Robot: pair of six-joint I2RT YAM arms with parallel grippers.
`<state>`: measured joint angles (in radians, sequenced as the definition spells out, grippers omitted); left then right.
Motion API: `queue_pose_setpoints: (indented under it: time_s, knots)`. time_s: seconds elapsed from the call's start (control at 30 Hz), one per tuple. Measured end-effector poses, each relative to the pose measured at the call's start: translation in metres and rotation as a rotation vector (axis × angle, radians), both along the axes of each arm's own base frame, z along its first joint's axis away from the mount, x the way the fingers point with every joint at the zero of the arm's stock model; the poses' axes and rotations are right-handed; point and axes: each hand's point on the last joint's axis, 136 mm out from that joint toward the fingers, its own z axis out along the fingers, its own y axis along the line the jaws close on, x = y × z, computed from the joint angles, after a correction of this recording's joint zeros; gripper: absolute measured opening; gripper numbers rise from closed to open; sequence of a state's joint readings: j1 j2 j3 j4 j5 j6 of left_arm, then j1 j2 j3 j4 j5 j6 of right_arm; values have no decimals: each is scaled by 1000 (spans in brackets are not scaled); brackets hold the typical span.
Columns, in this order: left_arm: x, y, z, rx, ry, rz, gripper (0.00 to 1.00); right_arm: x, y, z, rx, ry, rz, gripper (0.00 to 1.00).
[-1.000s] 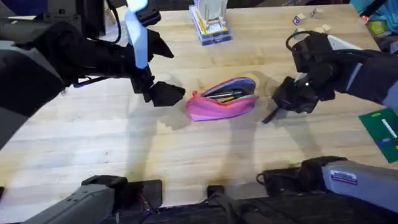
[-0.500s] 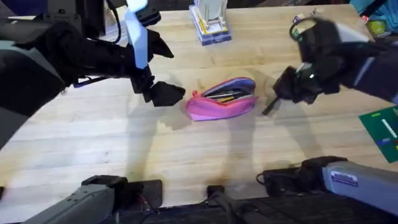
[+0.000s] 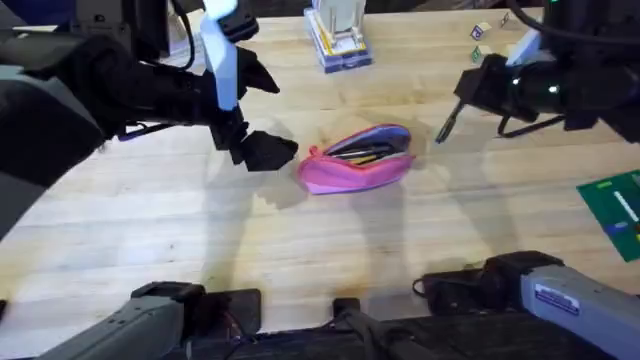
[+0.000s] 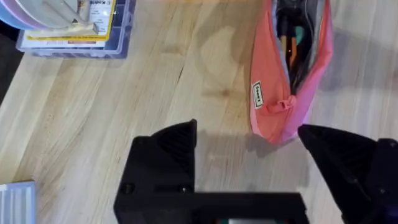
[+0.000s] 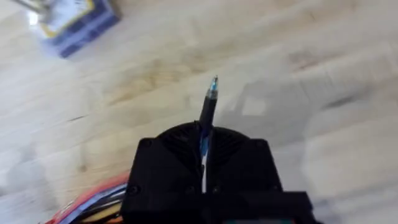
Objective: Unzip the bag, pick up the pens from the table one at a time and place them inside, then zip the bag closed.
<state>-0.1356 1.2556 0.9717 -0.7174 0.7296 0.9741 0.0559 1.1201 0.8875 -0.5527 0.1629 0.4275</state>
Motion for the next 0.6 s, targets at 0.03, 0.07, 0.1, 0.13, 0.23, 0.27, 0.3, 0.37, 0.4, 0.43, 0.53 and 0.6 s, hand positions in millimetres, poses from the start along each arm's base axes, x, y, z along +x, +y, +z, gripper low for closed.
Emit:
queue_pose_setpoints:
  time_s: [0.03,0.07,0.1,0.13,0.23,0.27,0.3,0.37,0.4,0.43,0.53,0.6]
  knots:
    - [0,0,0,0,0,0,994,2,3,6,-1,-25,31,32]
    - [0,0,0,0,0,0,994,5,7,13,1,-55,63,32]
    - [0,0,0,0,0,0,994,8,13,22,7,-94,104,32]
    - [0,0,0,0,0,0,993,10,18,30,12,-130,141,32]
    - [0,0,0,0,0,0,993,17,38,63,28,-271,281,32]
    - [0,0,0,0,0,0,993,19,45,75,28,-322,329,32]
    - [0,0,0,0,0,0,993,20,51,86,25,-368,371,32]
    - [0,0,0,0,0,0,993,21,63,108,18,-463,457,32]
    - [0,0,0,0,0,0,993,20,68,117,14,-501,493,32]
    - [0,0,0,0,0,0,993,19,75,127,9,-542,539,32]
    - [0,0,0,0,0,0,993,15,94,142,-10,-615,665,32]
    - [0,0,0,0,0,0,993,9,110,145,-32,-642,766,32]
